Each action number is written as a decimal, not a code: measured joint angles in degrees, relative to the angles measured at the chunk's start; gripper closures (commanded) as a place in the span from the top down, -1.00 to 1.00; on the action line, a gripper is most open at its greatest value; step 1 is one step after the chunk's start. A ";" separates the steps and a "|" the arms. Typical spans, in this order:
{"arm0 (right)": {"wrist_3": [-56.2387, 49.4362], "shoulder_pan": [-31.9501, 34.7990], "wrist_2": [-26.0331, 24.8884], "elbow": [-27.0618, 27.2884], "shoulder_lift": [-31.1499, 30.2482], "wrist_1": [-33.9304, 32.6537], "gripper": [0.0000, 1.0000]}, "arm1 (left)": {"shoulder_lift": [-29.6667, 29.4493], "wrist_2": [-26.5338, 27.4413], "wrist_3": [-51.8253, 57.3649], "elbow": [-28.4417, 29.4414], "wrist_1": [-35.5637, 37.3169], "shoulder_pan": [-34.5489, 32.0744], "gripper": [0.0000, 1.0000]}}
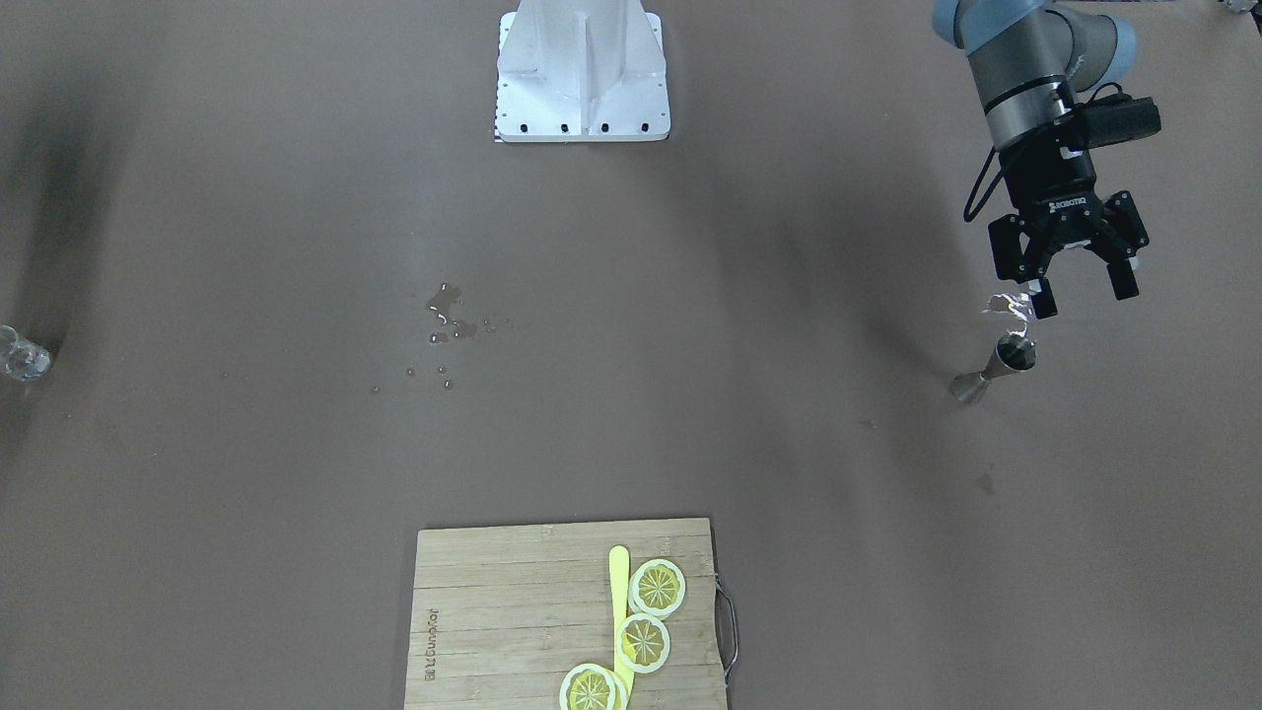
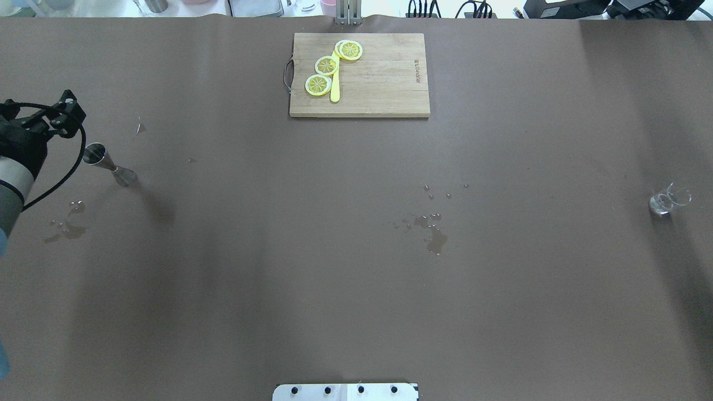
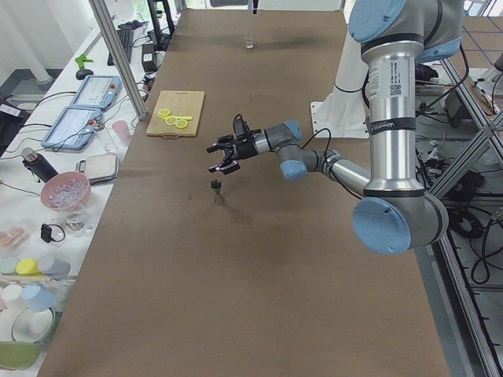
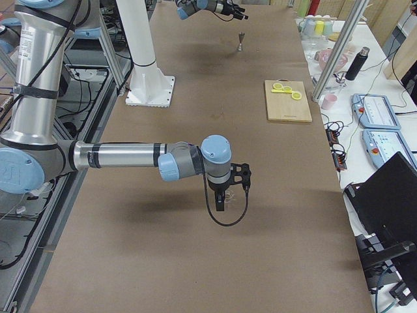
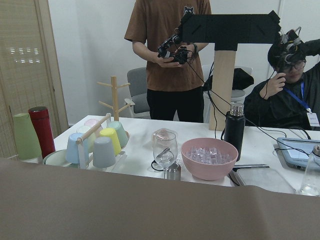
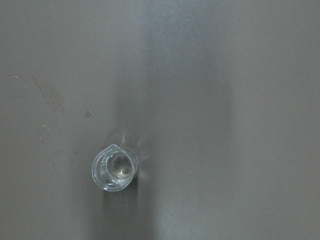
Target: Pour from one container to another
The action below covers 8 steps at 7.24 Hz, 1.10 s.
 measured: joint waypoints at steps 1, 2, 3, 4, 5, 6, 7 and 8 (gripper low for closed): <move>0.00 0.00 -0.03 -0.02 0.01 0.01 1.00 | 0.03 2.77 -3.08 2.32 -0.26 3.44 0.94; 0.01 0.00 -0.04 -0.04 0.02 0.04 1.00 | -0.01 3.95 -5.82 4.75 -0.57 5.56 0.94; 0.01 0.01 -0.03 -0.04 0.00 0.07 1.00 | -0.06 4.40 -9.10 6.91 -0.83 6.94 0.94; -0.01 0.02 0.01 -0.03 -0.03 0.09 1.00 | -0.13 4.58 -11.77 8.66 -0.96 7.68 0.94; -0.03 0.02 0.02 -0.03 -0.08 0.10 1.00 | -0.31 4.63 -13.49 10.41 -1.01 7.92 0.94; -0.03 0.01 0.03 -0.04 -0.10 0.10 1.00 | -0.80 4.64 -14.53 12.09 -1.03 7.88 0.94; -0.04 0.00 0.03 -0.04 -0.07 0.10 1.00 | -1.52 4.61 -14.96 13.41 -1.00 7.79 0.94; -0.03 0.00 0.06 0.05 -0.02 0.13 1.00 | -2.42 4.59 -15.04 14.69 -0.92 7.66 0.94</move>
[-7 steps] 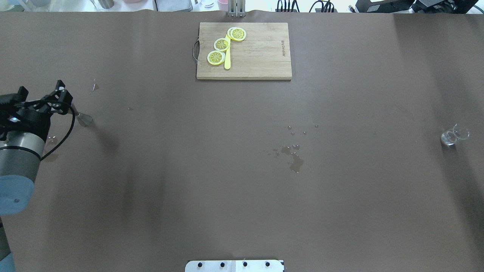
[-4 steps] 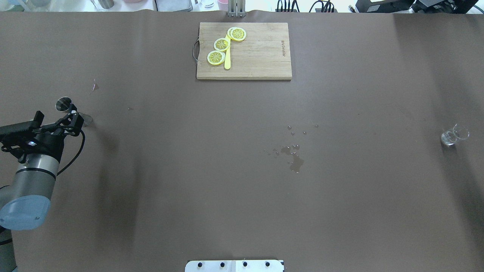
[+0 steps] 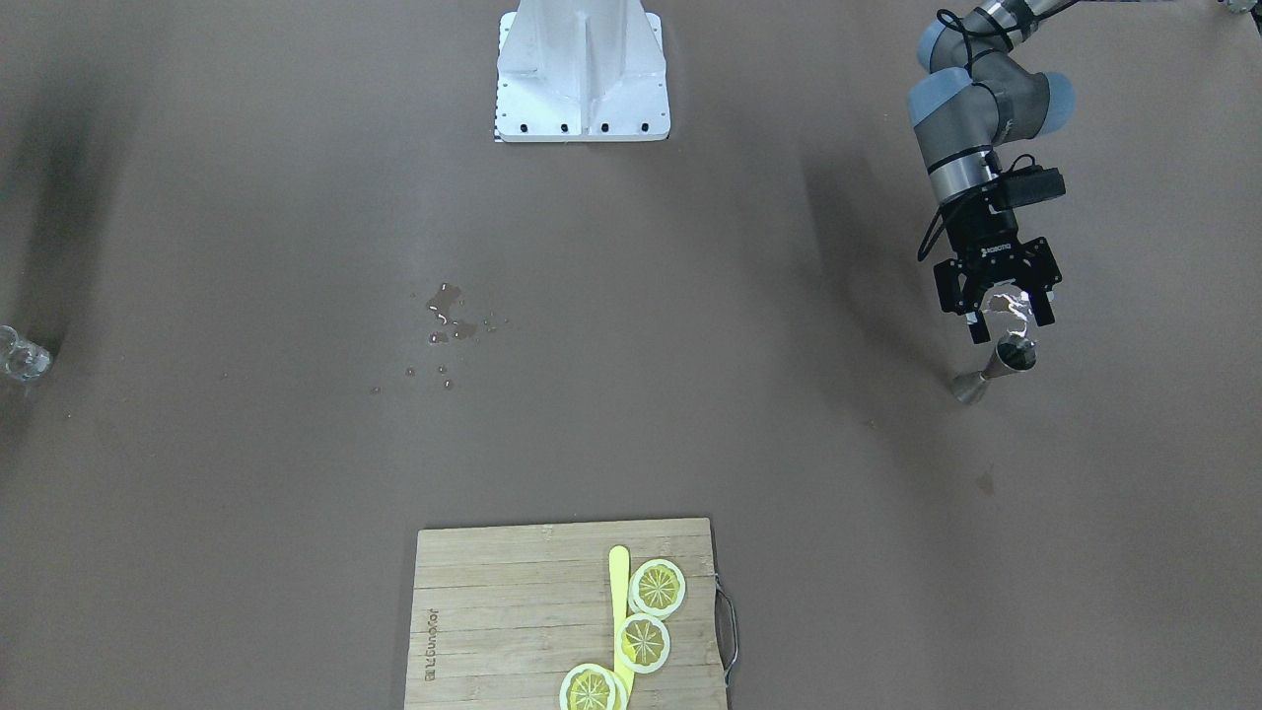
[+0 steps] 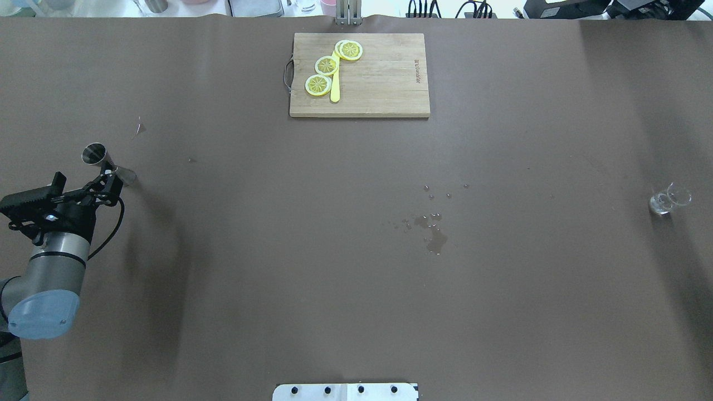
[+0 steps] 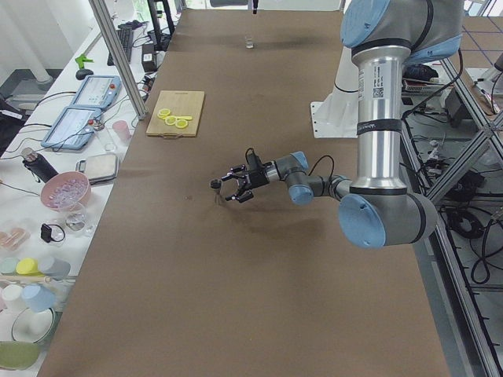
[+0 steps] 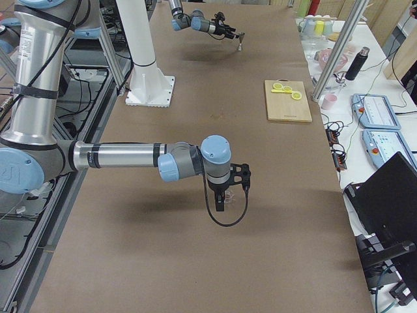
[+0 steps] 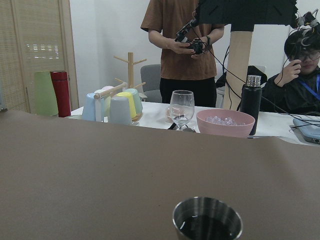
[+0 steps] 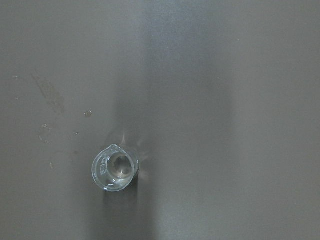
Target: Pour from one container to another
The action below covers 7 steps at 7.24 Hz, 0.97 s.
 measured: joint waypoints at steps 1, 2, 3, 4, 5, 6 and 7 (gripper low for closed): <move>-0.02 0.00 0.02 0.05 -0.01 0.03 1.00 | -0.86 -0.01 0.02 1.15 0.06 -0.11 0.94; -0.02 0.01 0.00 0.00 -0.10 0.05 1.00 | -1.75 -0.01 0.08 2.30 0.13 -0.24 0.94; 0.01 0.02 0.00 -0.01 -0.12 0.08 1.00 | -2.90 -0.01 0.10 3.74 0.30 -0.74 0.94; 0.05 0.02 0.04 0.03 -0.04 0.19 1.00 | -4.48 -0.01 0.11 5.53 0.59 -1.68 0.94; 0.21 0.01 0.07 0.05 0.03 0.32 1.00 | -6.07 -0.01 0.10 7.32 0.80 -2.52 0.94; 0.46 -0.02 0.12 0.07 0.09 0.42 1.00 | -7.66 -0.01 0.06 9.20 0.89 -3.22 0.93; 0.59 -0.06 0.12 -0.08 0.13 1.16 1.00 | -9.11 -0.01 0.04 10.87 0.92 -3.77 0.83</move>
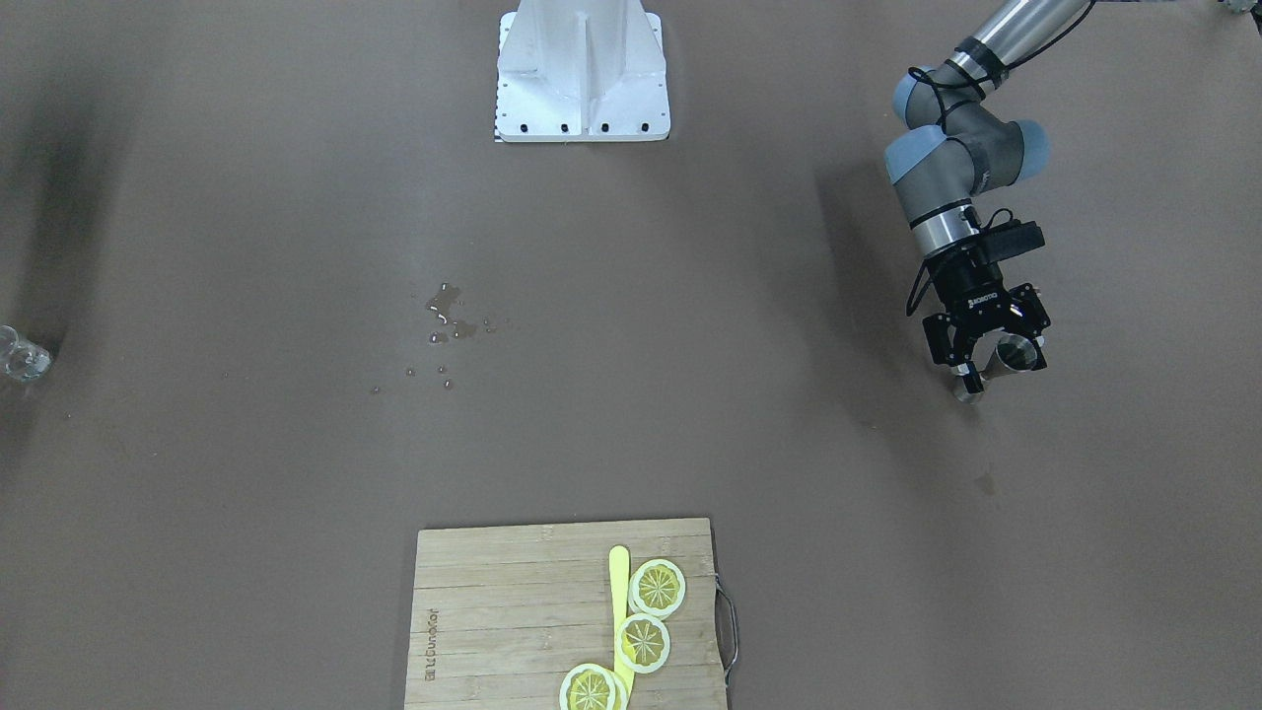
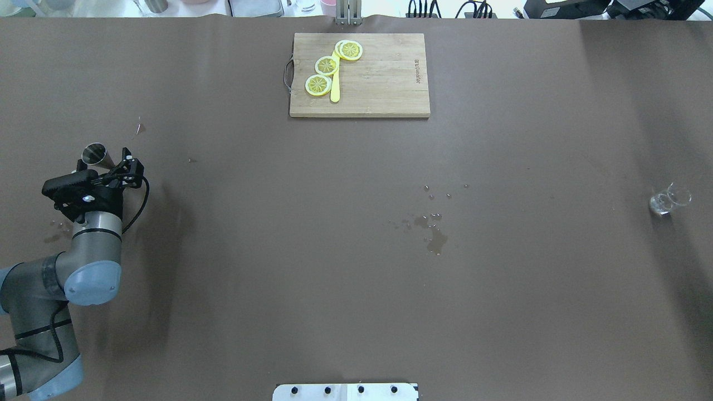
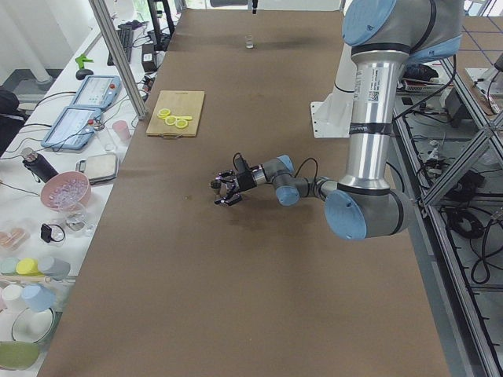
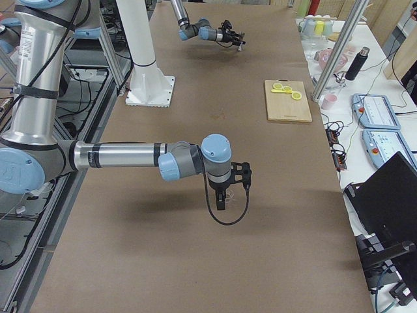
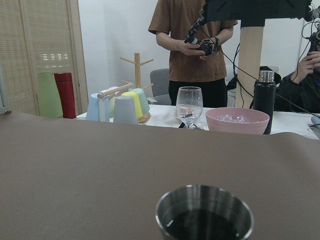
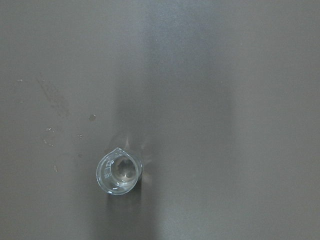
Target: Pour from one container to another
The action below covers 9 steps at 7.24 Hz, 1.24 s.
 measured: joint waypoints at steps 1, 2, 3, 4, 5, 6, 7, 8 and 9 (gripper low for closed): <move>0.02 -0.05 -0.03 -0.82 0.00 2.06 1.00 | -1.02 0.00 0.01 1.06 0.03 -0.41 0.66; 0.02 -0.40 -0.26 -2.70 -0.01 6.03 1.00 | -1.44 0.00 0.07 1.49 0.07 -0.59 0.49; 0.11 -0.97 -0.65 -5.58 -0.05 11.82 1.00 | -1.54 0.02 0.14 1.64 0.10 -0.60 0.41; 0.26 -1.36 -0.81 -8.47 -0.06 17.16 1.00 | -1.52 0.06 0.21 1.66 0.08 -0.53 0.39; 1.43 -2.08 -0.84 -10.15 0.17 20.60 1.00 | -1.44 0.08 0.23 1.65 0.02 -0.39 0.38; 4.43 -3.43 -0.91 -10.59 1.10 22.26 1.00 | -1.27 0.08 0.25 1.49 -0.05 -0.26 0.39; 7.72 -4.96 -0.96 -10.65 2.57 23.43 1.00 | -0.99 0.11 0.25 1.19 -0.11 -0.17 0.38; 9.69 -6.13 -1.16 -10.64 3.47 25.05 1.00 | -0.85 0.14 0.25 1.02 -0.14 -0.14 0.38; 10.54 -7.49 -1.72 -10.62 3.81 27.26 1.00 | -0.85 0.16 0.25 0.96 -0.15 -0.09 0.31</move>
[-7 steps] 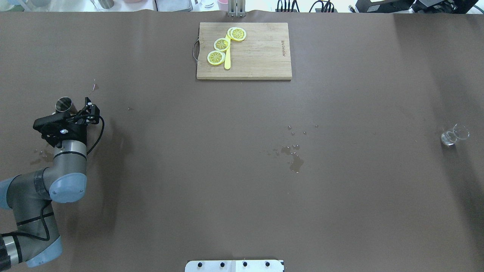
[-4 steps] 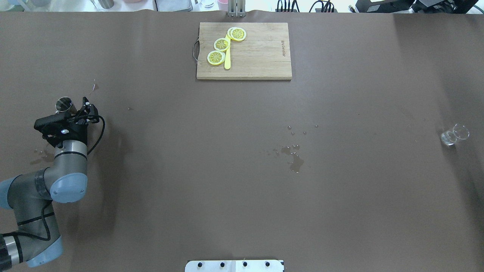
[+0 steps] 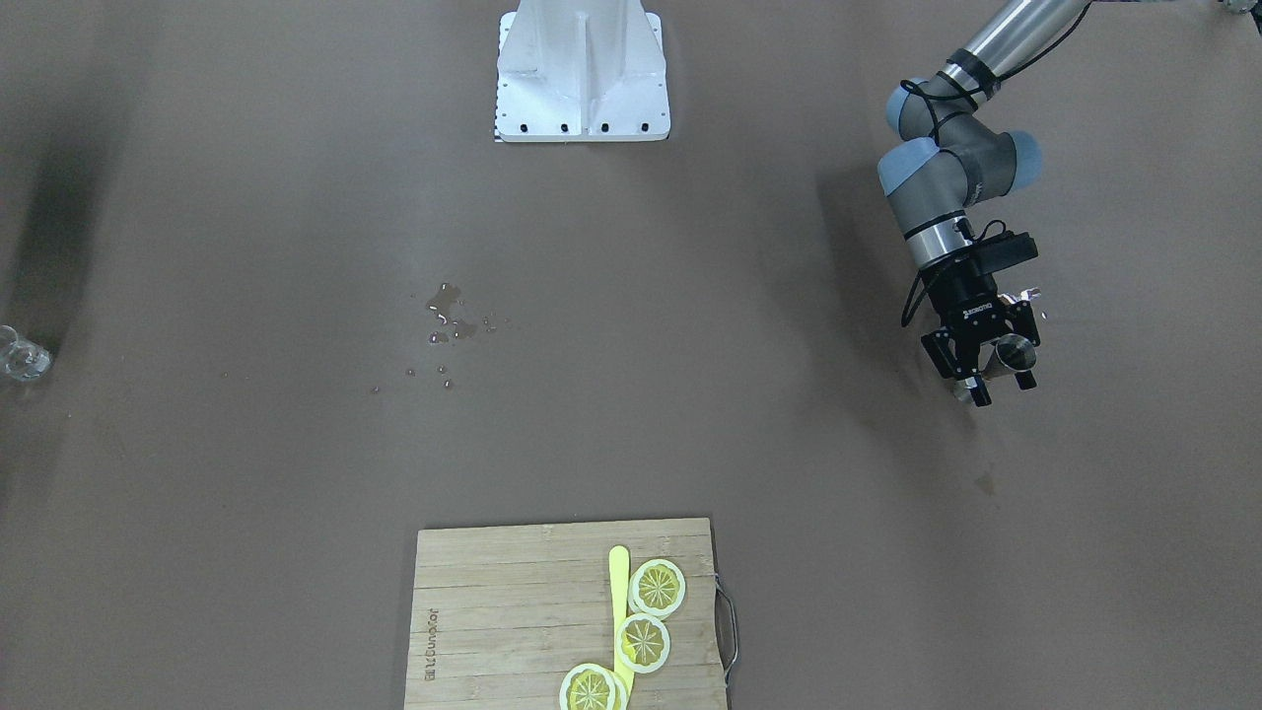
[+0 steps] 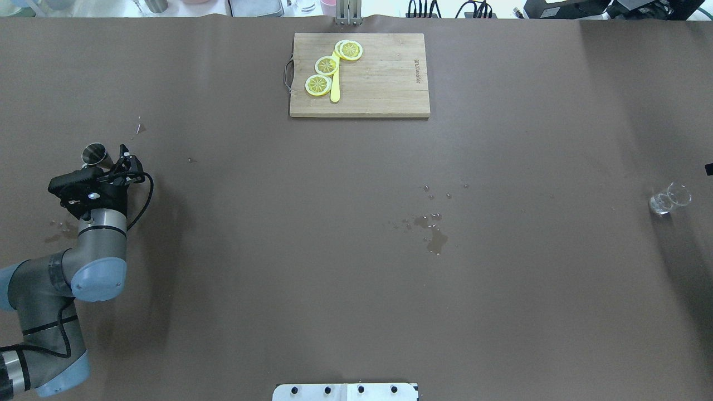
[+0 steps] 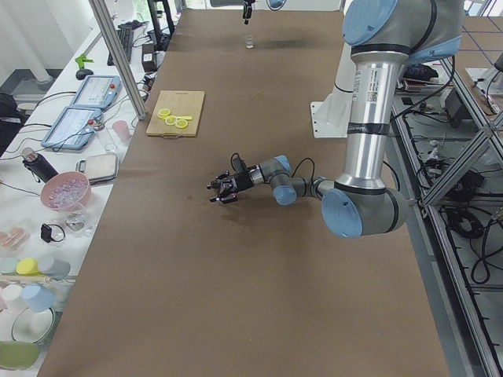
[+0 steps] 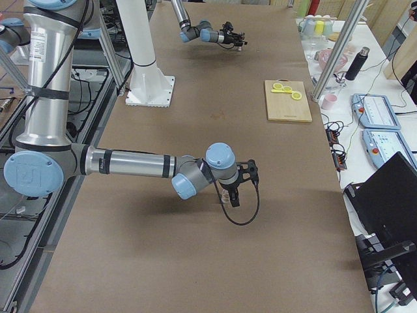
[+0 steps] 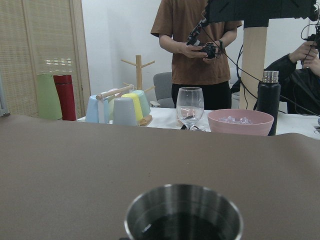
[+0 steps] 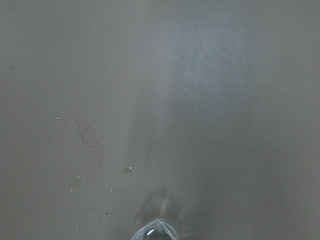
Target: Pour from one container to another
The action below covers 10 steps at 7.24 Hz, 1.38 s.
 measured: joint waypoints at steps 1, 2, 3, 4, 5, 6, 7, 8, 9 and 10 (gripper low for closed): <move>0.38 -2.05 -0.90 0.25 0.15 1.74 1.00 | -0.05 0.01 0.00 -0.02 0.00 0.03 0.17; 0.83 -4.43 -2.03 0.91 0.19 2.60 1.00 | -0.17 0.01 0.00 -0.03 -0.01 0.08 0.16; 1.30 -6.06 -3.31 1.98 -0.06 2.96 1.00 | -0.29 0.01 0.00 -0.06 -0.01 0.12 0.16; 1.47 -6.78 -4.77 3.68 -1.16 3.11 1.00 | -0.24 0.01 0.00 -0.19 -0.01 0.17 0.12; 1.45 -7.21 -6.55 5.89 -3.15 3.45 1.00 | -0.14 0.01 0.00 -0.31 -0.01 0.21 0.04; 1.39 -7.81 -9.17 7.31 -5.50 5.33 1.00 | -0.06 0.03 0.00 -0.35 -0.01 0.23 -0.01; 1.79 -8.56 -11.47 7.63 -7.61 8.62 1.00 | -0.02 0.07 0.00 -0.38 -0.01 0.24 -0.04; 3.50 -9.01 -12.61 7.68 -8.91 11.17 1.00 | 0.04 0.09 0.00 -0.38 -0.01 0.27 -0.07; 6.51 -9.44 -13.12 7.69 -9.67 12.95 0.99 | 0.08 0.08 0.00 -0.35 -0.01 0.34 -0.15; 8.73 -9.95 -13.74 7.76 -10.19 13.77 0.99 | 0.10 0.04 0.00 -0.30 -0.01 0.41 -0.26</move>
